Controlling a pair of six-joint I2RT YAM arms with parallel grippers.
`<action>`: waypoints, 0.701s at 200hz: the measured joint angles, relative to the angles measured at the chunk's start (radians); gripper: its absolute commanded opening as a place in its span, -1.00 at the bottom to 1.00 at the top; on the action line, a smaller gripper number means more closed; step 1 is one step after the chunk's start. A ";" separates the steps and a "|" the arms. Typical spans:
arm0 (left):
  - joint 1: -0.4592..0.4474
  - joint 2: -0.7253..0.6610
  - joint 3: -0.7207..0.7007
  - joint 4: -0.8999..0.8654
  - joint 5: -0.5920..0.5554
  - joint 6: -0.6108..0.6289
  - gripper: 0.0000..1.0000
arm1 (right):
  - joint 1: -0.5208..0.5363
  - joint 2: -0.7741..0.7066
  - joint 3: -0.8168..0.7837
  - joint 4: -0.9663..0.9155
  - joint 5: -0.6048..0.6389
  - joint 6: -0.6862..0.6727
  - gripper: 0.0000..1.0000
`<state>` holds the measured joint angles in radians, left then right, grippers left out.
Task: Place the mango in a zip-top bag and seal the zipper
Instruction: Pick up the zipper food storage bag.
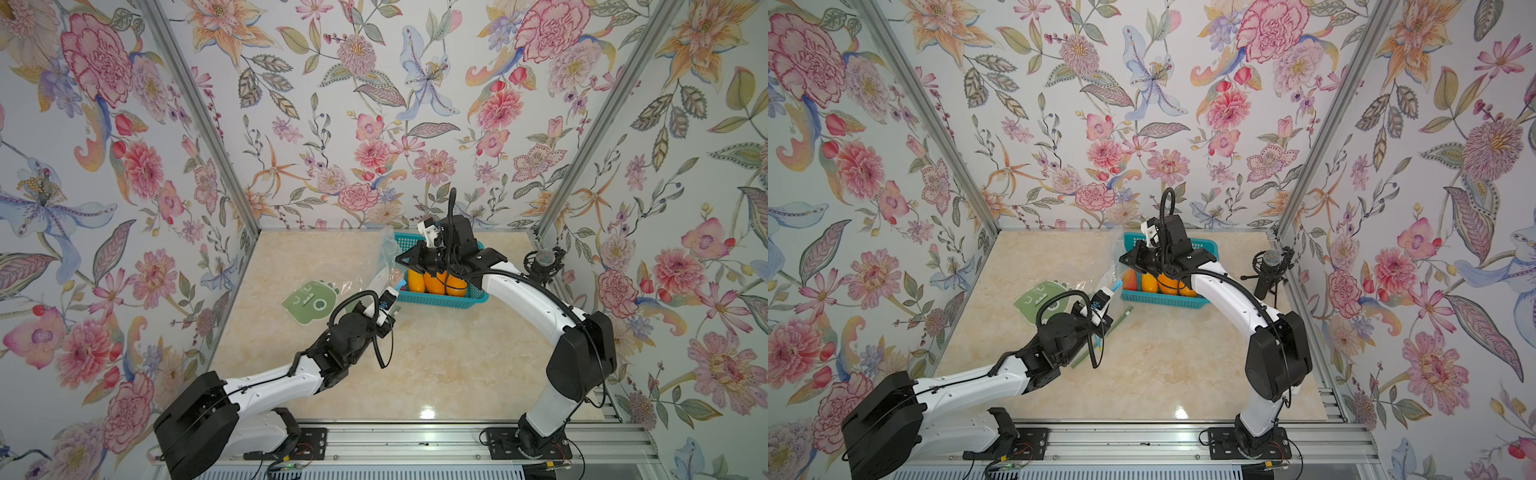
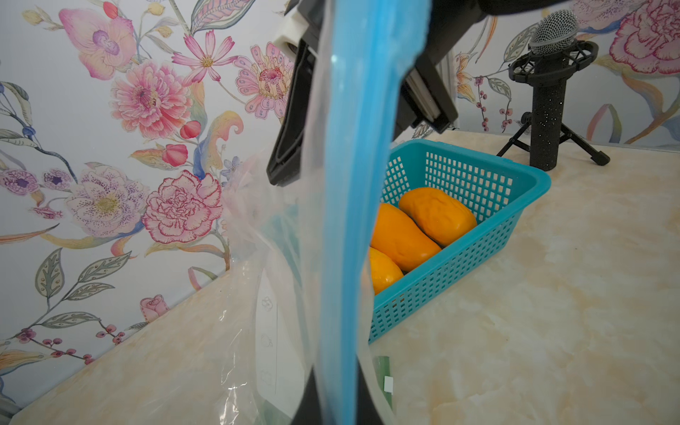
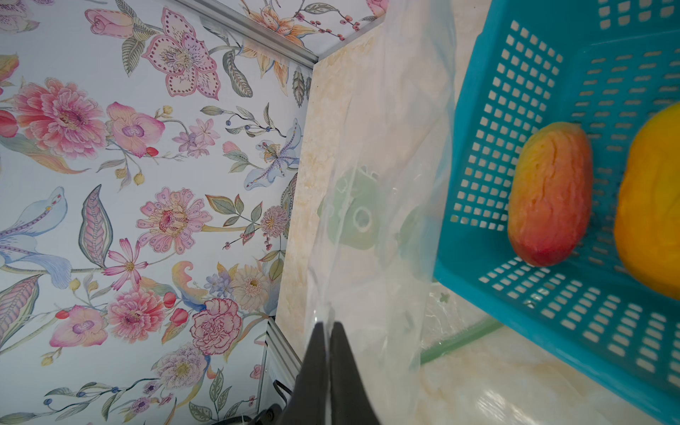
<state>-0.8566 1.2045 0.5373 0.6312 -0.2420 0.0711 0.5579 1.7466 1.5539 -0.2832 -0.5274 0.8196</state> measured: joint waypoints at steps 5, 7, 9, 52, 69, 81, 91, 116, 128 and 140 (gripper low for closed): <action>0.007 -0.016 0.003 -0.025 0.000 -0.013 -1.00 | -0.002 0.012 0.015 -0.006 -0.008 -0.019 -0.10; 0.009 -0.021 0.003 -0.032 0.000 -0.018 -1.00 | -0.002 0.016 0.021 -0.006 -0.011 -0.020 -0.05; 0.012 -0.029 0.005 -0.042 0.000 -0.026 -1.00 | -0.003 0.019 0.025 -0.007 -0.011 -0.027 -0.01; 0.095 -0.232 0.054 -0.283 -0.019 -0.159 -1.00 | -0.026 0.000 0.077 -0.025 0.003 -0.176 0.45; 0.143 -0.286 0.093 -0.361 -0.016 -0.204 -1.00 | -0.031 -0.061 0.061 -0.027 0.043 -0.232 0.46; 0.176 -0.292 0.133 -0.407 0.003 -0.232 -1.00 | -0.029 -0.118 0.030 -0.027 0.070 -0.264 0.46; 0.201 -0.277 0.172 -0.443 0.028 -0.251 -1.00 | -0.022 -0.169 -0.008 -0.019 0.088 -0.288 0.46; 0.253 -0.175 0.274 -0.521 0.127 -0.290 -1.00 | 0.014 -0.263 -0.109 0.034 0.098 -0.319 0.37; 0.270 -0.120 0.309 -0.554 0.178 -0.297 -1.00 | 0.038 -0.275 -0.146 0.063 0.092 -0.324 0.28; 0.283 -0.074 0.333 -0.591 0.234 -0.305 -1.00 | 0.061 -0.273 -0.182 0.107 0.084 -0.319 0.15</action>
<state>-0.5732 1.1305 0.8707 0.0406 -0.0082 -0.2340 0.6189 1.4734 1.3716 -0.1761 -0.4431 0.5003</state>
